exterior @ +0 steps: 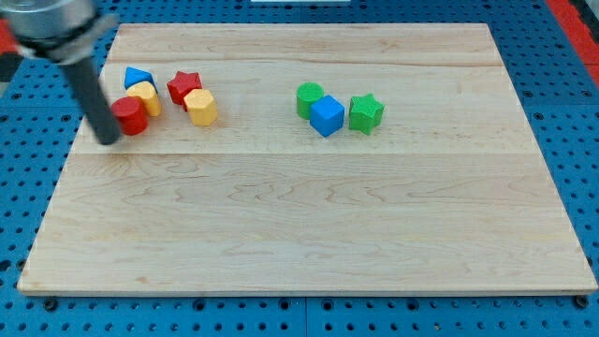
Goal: Push the blue triangle to the top of blue cube
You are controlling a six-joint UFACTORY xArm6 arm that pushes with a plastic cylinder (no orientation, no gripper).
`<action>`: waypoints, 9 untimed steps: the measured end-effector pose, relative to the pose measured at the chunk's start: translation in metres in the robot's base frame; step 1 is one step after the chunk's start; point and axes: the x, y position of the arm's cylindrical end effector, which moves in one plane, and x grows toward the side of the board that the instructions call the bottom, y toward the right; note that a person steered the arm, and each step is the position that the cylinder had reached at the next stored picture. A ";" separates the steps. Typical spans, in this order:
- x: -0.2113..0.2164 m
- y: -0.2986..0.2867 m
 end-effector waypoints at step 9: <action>-0.141 0.169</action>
